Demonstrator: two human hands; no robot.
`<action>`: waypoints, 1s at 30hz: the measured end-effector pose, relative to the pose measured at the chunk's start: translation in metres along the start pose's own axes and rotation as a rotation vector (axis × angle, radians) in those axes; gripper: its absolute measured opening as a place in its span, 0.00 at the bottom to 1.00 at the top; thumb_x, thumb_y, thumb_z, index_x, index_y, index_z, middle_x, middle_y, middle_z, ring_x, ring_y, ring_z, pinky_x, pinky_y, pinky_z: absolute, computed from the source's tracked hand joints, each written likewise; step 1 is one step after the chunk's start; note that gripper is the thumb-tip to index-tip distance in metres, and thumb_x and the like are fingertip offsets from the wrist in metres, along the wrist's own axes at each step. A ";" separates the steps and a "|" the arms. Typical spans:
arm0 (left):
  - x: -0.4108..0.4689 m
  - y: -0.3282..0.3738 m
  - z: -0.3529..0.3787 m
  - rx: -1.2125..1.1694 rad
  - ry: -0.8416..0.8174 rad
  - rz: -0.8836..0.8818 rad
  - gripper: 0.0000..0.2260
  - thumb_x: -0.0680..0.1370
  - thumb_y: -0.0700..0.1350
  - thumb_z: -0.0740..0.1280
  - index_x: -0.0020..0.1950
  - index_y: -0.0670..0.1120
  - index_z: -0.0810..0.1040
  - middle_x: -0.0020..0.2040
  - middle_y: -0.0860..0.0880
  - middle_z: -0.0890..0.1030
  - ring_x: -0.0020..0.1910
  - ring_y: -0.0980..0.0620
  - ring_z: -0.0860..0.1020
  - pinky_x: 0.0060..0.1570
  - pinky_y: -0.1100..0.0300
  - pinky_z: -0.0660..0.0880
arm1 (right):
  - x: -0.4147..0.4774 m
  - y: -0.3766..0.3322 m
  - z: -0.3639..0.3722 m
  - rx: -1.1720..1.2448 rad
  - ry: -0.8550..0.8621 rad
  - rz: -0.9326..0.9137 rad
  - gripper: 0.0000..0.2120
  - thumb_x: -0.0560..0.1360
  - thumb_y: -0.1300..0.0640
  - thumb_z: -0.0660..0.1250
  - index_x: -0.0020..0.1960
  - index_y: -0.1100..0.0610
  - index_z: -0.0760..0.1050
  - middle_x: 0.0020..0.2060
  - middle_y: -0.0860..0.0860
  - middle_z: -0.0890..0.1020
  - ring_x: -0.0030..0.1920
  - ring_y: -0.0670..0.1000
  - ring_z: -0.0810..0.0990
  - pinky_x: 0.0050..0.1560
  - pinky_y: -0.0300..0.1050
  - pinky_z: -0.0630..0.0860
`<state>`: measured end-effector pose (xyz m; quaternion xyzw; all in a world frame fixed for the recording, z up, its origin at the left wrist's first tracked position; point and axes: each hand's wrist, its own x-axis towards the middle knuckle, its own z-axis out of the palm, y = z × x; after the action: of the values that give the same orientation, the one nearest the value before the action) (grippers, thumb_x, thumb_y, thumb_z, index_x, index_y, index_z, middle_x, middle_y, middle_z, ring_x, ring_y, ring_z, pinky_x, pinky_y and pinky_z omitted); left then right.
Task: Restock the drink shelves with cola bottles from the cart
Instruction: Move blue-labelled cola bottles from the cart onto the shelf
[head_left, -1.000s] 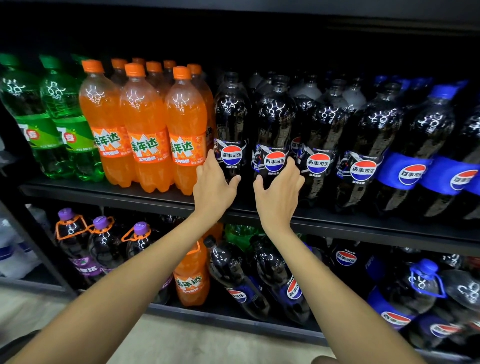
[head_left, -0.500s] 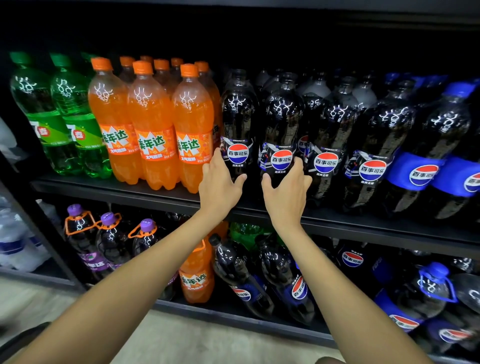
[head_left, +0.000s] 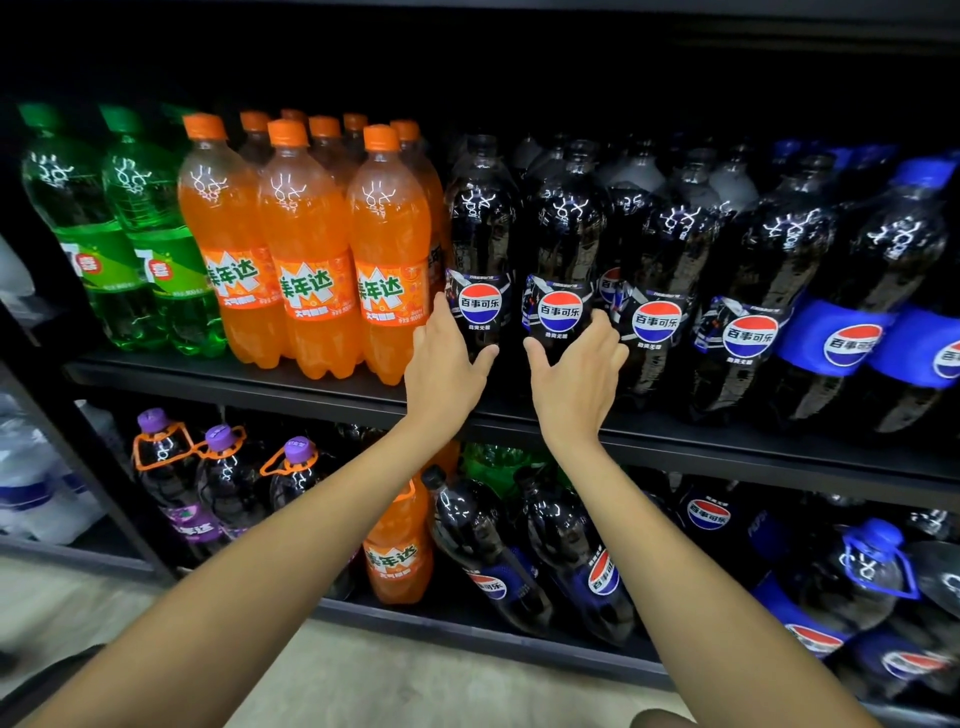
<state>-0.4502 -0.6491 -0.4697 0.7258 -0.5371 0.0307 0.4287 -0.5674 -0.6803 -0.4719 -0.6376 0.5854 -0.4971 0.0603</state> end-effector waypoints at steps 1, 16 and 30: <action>-0.001 0.000 0.000 -0.006 -0.002 0.004 0.38 0.77 0.50 0.69 0.78 0.41 0.51 0.74 0.45 0.65 0.70 0.45 0.65 0.58 0.51 0.73 | 0.000 0.000 0.000 -0.006 -0.003 -0.001 0.37 0.73 0.46 0.72 0.72 0.64 0.61 0.63 0.59 0.73 0.61 0.59 0.70 0.56 0.51 0.73; -0.042 -0.001 -0.032 0.646 -0.083 0.297 0.18 0.79 0.57 0.60 0.59 0.43 0.71 0.54 0.45 0.75 0.54 0.44 0.72 0.46 0.54 0.68 | -0.005 0.018 -0.047 -0.465 -0.301 -0.520 0.18 0.79 0.45 0.58 0.57 0.58 0.75 0.48 0.53 0.80 0.51 0.57 0.76 0.45 0.49 0.67; -0.086 -0.050 -0.062 0.744 -0.306 0.127 0.19 0.78 0.56 0.61 0.57 0.41 0.74 0.54 0.42 0.78 0.56 0.40 0.75 0.50 0.49 0.71 | -0.063 -0.005 -0.019 -0.339 -0.517 -0.789 0.15 0.78 0.48 0.59 0.54 0.57 0.78 0.46 0.53 0.81 0.48 0.55 0.79 0.42 0.46 0.66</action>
<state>-0.4197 -0.5411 -0.5036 0.7929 -0.5907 0.1412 0.0492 -0.5661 -0.6180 -0.4942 -0.9136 0.3380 -0.2056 -0.0938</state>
